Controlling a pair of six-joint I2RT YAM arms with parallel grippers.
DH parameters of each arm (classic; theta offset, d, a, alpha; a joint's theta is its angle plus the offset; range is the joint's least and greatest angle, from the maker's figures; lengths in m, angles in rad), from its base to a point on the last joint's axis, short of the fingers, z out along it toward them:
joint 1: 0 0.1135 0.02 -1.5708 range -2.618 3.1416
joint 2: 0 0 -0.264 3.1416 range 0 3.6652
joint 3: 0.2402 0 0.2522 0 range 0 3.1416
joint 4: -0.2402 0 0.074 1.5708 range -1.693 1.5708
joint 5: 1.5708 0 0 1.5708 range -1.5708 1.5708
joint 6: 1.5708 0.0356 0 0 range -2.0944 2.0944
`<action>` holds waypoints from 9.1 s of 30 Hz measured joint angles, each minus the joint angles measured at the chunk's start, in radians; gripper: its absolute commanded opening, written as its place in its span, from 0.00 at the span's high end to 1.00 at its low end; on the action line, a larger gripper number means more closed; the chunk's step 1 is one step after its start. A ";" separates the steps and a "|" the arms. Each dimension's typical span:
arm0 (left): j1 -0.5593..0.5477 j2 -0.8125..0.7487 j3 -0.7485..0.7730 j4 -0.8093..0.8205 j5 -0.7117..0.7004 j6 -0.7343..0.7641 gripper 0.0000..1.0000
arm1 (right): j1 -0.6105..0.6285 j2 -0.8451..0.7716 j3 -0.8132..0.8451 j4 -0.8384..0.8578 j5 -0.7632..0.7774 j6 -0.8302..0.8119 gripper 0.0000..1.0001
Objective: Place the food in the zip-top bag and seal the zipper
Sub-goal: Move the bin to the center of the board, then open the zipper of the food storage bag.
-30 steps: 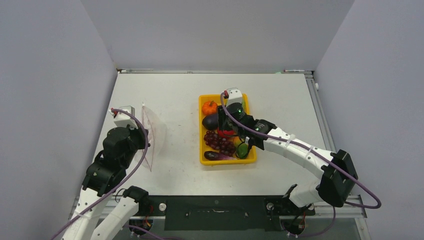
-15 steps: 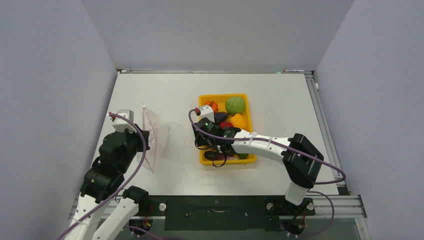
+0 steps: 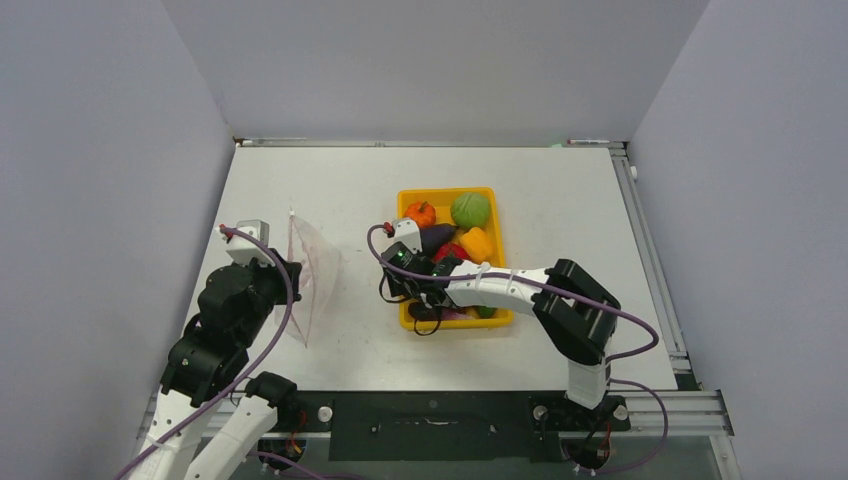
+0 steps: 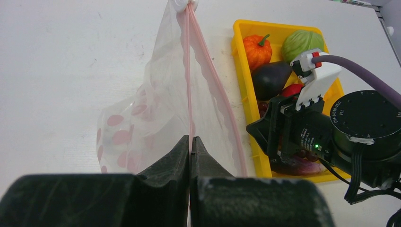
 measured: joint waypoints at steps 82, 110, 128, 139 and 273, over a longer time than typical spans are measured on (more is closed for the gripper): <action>-0.545 0.456 0.109 0.003 -0.432 -0.332 1.00 | 0.074 -0.556 -0.204 0.150 -0.156 0.018 0.48; -0.615 0.483 0.128 -0.010 -0.495 -0.359 1.00 | 0.111 -0.380 -0.145 0.174 -0.048 0.031 0.95; -0.621 0.490 0.205 -0.174 -0.489 -0.375 0.83 | 0.172 -0.380 -0.103 0.161 0.053 0.022 0.95; -0.642 0.496 0.229 -0.261 -0.477 -0.399 0.83 | 0.210 -0.372 -0.095 0.146 0.134 0.019 0.95; -0.371 0.706 0.305 -0.122 -0.223 -0.069 1.00 | -0.192 -0.198 -0.118 0.169 -0.227 -0.108 0.69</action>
